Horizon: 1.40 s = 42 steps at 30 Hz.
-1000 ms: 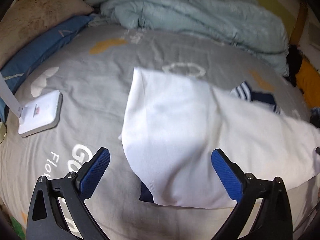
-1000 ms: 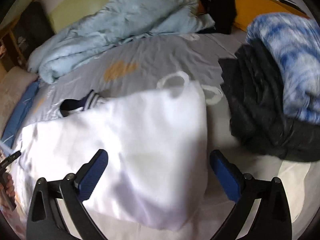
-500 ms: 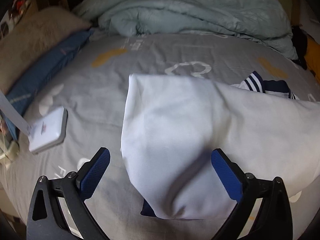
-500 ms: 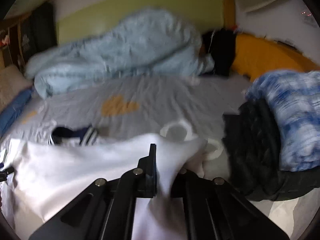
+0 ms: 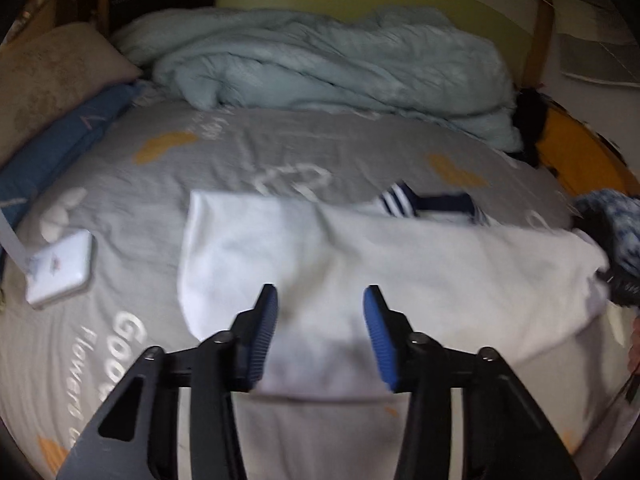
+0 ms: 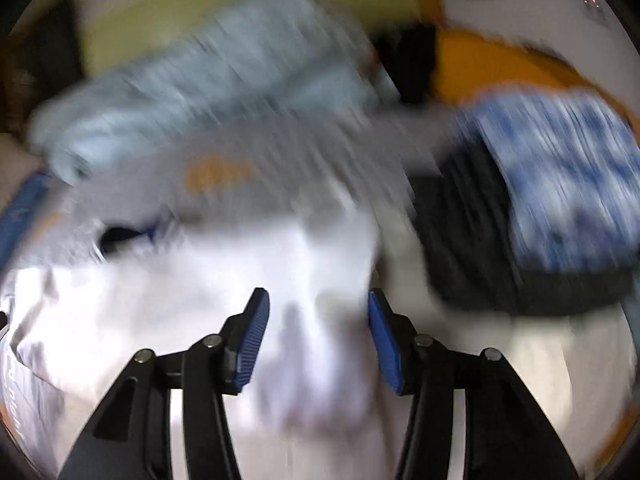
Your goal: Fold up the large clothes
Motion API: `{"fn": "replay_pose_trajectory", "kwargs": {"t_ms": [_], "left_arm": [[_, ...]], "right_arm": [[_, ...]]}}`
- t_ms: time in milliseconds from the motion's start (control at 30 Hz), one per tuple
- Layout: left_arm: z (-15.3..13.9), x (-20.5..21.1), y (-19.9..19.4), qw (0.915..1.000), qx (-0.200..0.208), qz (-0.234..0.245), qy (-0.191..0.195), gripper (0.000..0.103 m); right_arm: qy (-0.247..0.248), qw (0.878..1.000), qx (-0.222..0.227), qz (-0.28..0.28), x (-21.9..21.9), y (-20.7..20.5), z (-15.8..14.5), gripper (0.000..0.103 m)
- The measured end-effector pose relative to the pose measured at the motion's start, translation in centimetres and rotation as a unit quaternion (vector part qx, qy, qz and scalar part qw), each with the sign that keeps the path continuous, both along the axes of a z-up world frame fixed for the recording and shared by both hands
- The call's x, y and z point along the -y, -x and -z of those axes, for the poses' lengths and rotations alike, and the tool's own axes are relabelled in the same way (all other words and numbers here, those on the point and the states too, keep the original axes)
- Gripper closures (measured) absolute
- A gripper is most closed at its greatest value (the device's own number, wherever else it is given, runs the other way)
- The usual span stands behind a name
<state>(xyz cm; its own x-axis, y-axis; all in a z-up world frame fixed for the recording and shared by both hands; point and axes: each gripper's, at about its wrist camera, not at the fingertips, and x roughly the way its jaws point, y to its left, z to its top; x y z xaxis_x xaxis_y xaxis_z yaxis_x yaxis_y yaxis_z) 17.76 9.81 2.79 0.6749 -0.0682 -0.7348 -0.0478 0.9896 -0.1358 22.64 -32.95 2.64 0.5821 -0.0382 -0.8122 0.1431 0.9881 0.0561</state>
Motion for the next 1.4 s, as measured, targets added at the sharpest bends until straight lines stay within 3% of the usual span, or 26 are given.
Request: {"fn": "replay_pose_trajectory", "kwargs": {"t_ms": [67, 167, 233, 300, 367, 400, 433, 500, 533, 600, 667, 733, 900, 1033, 1100, 1300, 1400], "left_arm": [[1.1, 1.1, 0.2, 0.9994, -0.029, 0.016, 0.004, 0.062], [3.2, 2.3, -0.2, 0.997, -0.07, 0.027, 0.016, 0.062], [4.7, 2.6, -0.8, 0.9955, -0.094, 0.016, 0.003, 0.063], [5.7, 2.7, -1.2, 0.9944, -0.104, 0.015, -0.007, 0.063], [6.1, 3.2, -1.6, 0.9937, -0.109, 0.015, -0.022, 0.063], [6.3, 3.3, -1.8, 0.9932, -0.112, 0.015, -0.029, 0.063], [6.6, 3.4, -2.0, 0.9923, -0.117, 0.015, -0.035, 0.063], [6.9, 3.6, -2.1, 0.9914, -0.124, 0.011, -0.043, 0.063], [7.0, 3.6, -2.1, 0.9912, -0.124, 0.01, -0.045, 0.063], [7.2, 3.6, -2.2, 0.9911, -0.124, 0.009, -0.046, 0.063], [7.2, 3.5, -2.2, 0.9913, -0.124, 0.01, -0.044, 0.063], [7.2, 3.4, -2.3, 0.9916, -0.123, 0.009, -0.04, 0.063], [7.5, 3.2, -3.1, 0.9956, -0.089, -0.004, -0.03, 0.062], [7.5, 3.9, -4.0, 0.9958, -0.072, -0.001, -0.057, 0.062], [7.6, 3.7, -4.0, 0.9961, -0.071, 0.005, -0.053, 0.062], [7.4, 3.4, -3.5, 0.9965, -0.071, 0.012, -0.043, 0.06], [6.8, 3.0, -3.1, 0.9969, -0.073, 0.01, -0.026, 0.056]], "right_arm": [[-0.053, 0.998, -0.015, -0.024, -0.7, 1.2, 0.7, 0.068], [0.003, 0.998, -0.001, -0.062, -2.8, 1.5, 1.4, 0.068], [0.027, 0.999, -0.006, -0.038, -2.7, 1.4, 1.7, 0.079], [0.034, 0.998, 0.041, -0.02, -2.4, 2.4, -0.1, 0.078], [0.019, 0.993, 0.097, -0.058, -2.9, 3.3, -2.7, 0.078], [-0.004, 0.992, 0.092, -0.091, -3.3, 3.1, -2.9, 0.078], [-0.031, 0.99, 0.051, -0.13, -4.0, 2.4, -2.4, 0.081], [-0.054, 0.989, -0.024, -0.132, -4.2, 1.4, -0.5, 0.08], [-0.074, 0.987, -0.045, -0.139, -4.2, 1.1, 0.6, 0.08], [-0.052, 0.987, -0.08, -0.133, -4.7, 0.6, 2.8, 0.08], [-0.029, 0.988, -0.09, -0.121, -4.9, -0.6, 5.3, 0.084], [-0.05, 0.988, -0.094, -0.111, -4.5, -1.5, 6.6, 0.086], [-0.032, 0.991, -0.067, -0.115, -5.2, -3.1, 6.8, 0.089], [-0.047, 0.991, -0.068, -0.104, -5.1, -4.3, 7.1, 0.092], [-0.05, 0.991, -0.071, -0.106, -5.2, -4.1, 7.0, 0.092], [0.009, 0.99, -0.067, -0.125, -6.2, -1.5, 6.3, 0.091], [0.002, 0.992, -0.025, -0.123, -5.9, -0.5, 4.7, 0.086]]}}
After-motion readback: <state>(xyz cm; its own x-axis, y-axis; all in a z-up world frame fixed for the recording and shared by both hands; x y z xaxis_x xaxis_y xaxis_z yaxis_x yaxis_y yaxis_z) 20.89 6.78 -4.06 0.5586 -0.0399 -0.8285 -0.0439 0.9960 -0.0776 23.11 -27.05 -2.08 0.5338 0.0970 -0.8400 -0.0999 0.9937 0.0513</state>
